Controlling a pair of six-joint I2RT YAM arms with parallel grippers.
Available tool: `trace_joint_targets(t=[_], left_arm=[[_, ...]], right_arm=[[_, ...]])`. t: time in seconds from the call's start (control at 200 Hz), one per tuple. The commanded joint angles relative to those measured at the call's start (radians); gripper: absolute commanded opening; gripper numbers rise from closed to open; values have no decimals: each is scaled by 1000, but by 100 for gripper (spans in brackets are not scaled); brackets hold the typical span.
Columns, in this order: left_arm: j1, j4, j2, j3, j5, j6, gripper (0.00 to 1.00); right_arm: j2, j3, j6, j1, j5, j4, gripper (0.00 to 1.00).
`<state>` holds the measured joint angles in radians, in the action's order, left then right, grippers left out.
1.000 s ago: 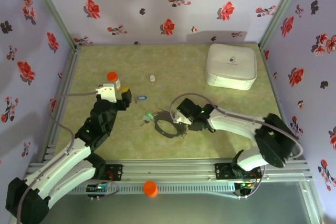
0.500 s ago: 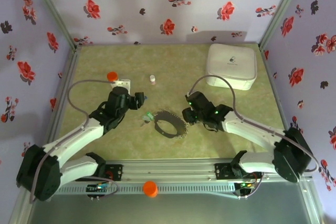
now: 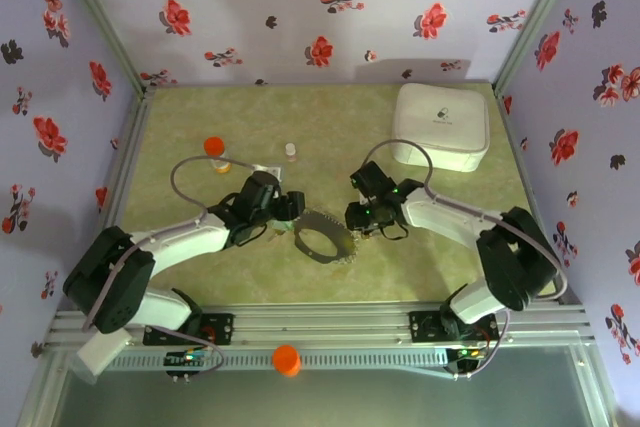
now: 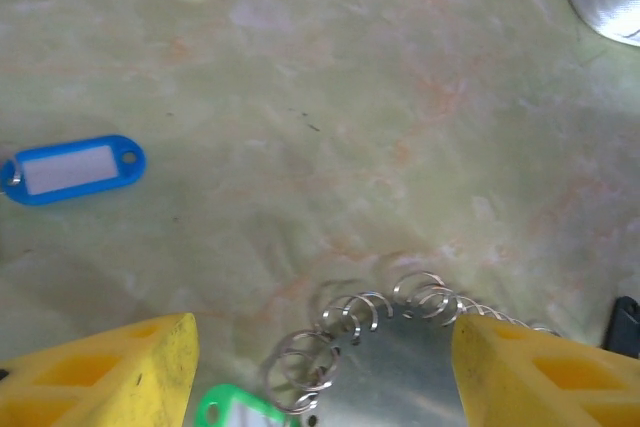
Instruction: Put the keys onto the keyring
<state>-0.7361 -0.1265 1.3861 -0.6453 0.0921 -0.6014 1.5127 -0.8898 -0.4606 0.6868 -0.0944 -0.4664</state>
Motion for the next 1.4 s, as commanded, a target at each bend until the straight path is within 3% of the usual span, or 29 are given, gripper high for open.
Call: trace_joint_targets(t=[0.0, 0.18, 0.58, 0.79, 1.09, 1.395], left_arm=[[-21, -29, 4, -14, 8, -54, 67], [-34, -29, 0, -2, 21, -66, 66], [-36, -27, 5, -15, 24, -53, 64], [-36, -27, 0, -13, 26, -53, 64], [-36, -21, -10, -12, 38, -50, 64], [-36, -8, -71, 15, 98, -43, 63]], right_arm=[[39, -42, 31, -25, -56, 5, 33], [98, -75, 58, -43, -105, -24, 25], [153, -78, 76, -43, -159, -37, 24], [175, -80, 79, -43, -162, -31, 17], [193, -80, 78, -43, -174, -17, 15], [122, -96, 96, -43, -99, -67, 0]])
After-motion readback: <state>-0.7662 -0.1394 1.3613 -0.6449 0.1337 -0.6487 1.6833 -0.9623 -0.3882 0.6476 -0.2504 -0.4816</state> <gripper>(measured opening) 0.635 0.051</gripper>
